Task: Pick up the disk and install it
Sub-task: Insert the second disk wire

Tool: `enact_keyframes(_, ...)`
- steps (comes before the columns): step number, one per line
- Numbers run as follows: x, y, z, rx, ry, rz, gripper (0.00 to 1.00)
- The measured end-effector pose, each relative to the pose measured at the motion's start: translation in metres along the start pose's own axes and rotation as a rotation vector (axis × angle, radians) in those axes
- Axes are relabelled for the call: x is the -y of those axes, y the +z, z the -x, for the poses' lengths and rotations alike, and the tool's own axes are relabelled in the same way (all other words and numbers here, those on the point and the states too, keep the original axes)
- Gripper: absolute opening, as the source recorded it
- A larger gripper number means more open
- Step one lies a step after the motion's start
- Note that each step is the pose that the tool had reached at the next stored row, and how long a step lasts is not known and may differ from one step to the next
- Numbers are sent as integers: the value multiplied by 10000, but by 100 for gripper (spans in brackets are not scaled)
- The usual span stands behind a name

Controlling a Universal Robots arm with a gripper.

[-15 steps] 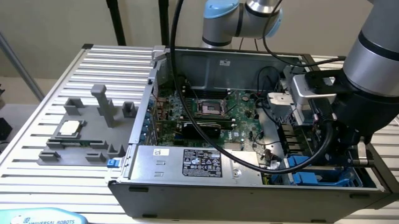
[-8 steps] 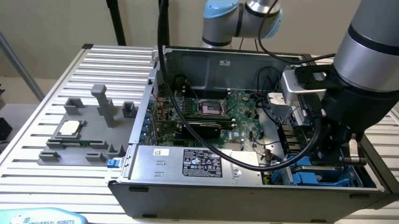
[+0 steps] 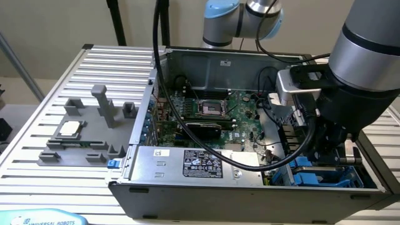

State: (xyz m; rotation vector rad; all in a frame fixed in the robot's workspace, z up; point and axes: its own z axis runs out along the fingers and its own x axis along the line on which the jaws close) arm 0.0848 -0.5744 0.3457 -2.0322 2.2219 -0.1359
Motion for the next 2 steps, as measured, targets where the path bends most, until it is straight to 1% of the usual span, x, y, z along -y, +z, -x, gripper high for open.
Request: enact_keyframes(2,0,0,0,-1,0,0,24)
